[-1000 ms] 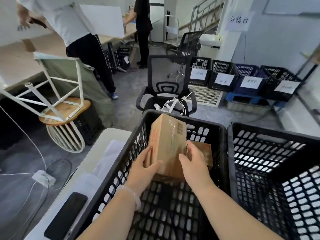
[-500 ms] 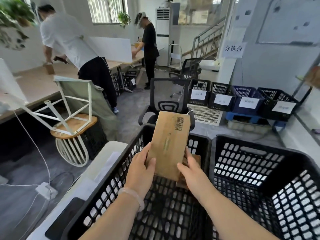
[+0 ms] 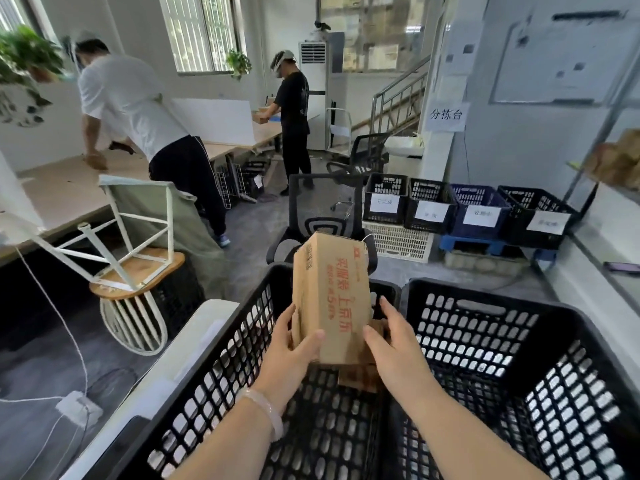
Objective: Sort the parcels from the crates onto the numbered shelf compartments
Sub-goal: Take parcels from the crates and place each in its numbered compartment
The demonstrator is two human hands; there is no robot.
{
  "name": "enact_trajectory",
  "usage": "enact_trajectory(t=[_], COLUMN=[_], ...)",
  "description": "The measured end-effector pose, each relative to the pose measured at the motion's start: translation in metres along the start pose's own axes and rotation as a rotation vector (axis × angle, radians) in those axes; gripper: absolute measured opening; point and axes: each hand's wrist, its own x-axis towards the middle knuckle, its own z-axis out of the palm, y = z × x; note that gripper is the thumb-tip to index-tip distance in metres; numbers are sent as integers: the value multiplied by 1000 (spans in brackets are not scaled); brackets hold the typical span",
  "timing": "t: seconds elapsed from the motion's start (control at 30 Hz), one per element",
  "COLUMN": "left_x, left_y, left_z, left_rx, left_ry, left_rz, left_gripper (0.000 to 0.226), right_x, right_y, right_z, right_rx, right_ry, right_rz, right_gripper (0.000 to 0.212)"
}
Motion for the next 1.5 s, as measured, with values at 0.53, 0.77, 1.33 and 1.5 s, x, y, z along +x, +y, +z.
enact_trajectory(t=[0.53, 0.77, 1.33, 1.5], left_x=[-4, 6, 4, 7], left_y=[0, -13, -13, 14], left_z=[8, -1, 2, -15], left_rx=[189, 46, -108, 228], left_ry=[-39, -77, -110, 286], left_rz=[89, -7, -71, 122], left_gripper=[104, 106, 111, 124], right_x=[-16, -15, 8, 16], right_y=[0, 3, 20, 12], right_z=[1, 1, 0, -11], right_rx=[-555, -624, 275, 166], right_ry=[-35, -38, 39, 31], right_rz=[-347, -428, 176, 87], right_gripper=[53, 55, 112, 89])
